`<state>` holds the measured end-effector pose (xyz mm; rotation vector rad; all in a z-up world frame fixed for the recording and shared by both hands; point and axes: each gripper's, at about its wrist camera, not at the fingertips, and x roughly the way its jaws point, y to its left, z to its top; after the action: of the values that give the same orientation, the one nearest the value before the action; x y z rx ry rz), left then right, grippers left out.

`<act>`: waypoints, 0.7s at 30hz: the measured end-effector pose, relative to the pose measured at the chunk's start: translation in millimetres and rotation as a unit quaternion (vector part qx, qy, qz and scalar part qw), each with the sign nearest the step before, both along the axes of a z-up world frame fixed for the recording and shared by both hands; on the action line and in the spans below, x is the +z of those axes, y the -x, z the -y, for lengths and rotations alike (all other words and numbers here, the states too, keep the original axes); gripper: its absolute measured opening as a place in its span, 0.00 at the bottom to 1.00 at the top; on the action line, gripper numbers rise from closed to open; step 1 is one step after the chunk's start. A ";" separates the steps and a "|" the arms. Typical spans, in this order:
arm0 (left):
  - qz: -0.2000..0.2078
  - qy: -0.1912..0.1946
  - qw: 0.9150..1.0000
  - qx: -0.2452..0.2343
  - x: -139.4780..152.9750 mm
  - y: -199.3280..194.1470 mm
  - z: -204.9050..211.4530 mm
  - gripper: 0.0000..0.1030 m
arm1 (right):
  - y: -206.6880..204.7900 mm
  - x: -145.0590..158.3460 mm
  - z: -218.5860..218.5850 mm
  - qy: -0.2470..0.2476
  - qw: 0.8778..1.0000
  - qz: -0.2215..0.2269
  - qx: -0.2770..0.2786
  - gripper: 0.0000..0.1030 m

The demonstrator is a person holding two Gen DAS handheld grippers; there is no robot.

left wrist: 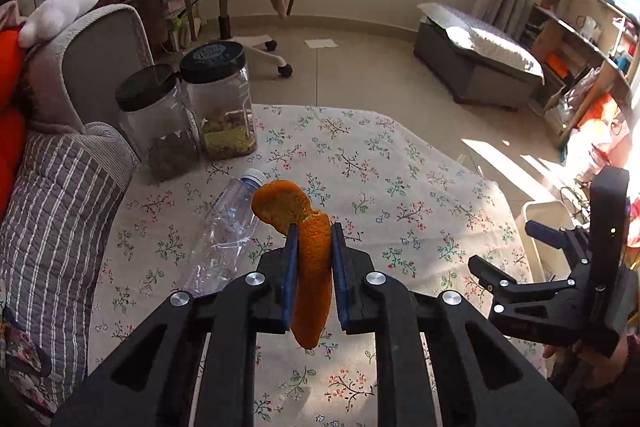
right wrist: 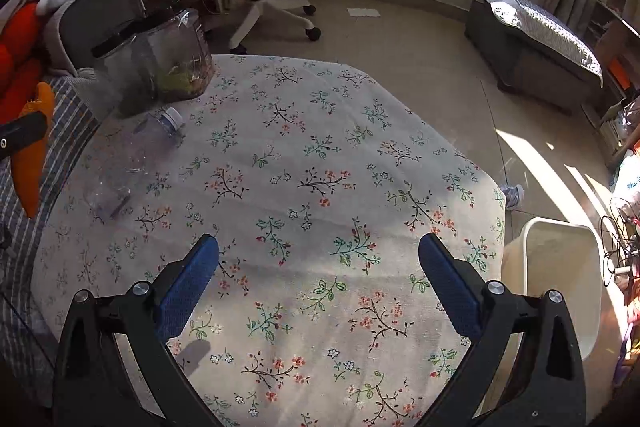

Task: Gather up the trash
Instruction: 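Grasp the clear plastic bottle with the right tool while the left tool holds the peel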

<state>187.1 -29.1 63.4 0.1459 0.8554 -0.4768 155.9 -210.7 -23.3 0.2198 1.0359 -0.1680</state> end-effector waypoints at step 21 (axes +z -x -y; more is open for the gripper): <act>0.072 0.078 0.975 0.193 68.8 -11.7 -140.9 0.16 | -184.9 -86.8 -142.0 -0.123 0.983 -0.106 -0.089 0.93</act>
<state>198.8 111.8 132.2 -0.1294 0.6790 -0.1632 340.9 -68.6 -110.1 0.5291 1.2494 -0.2281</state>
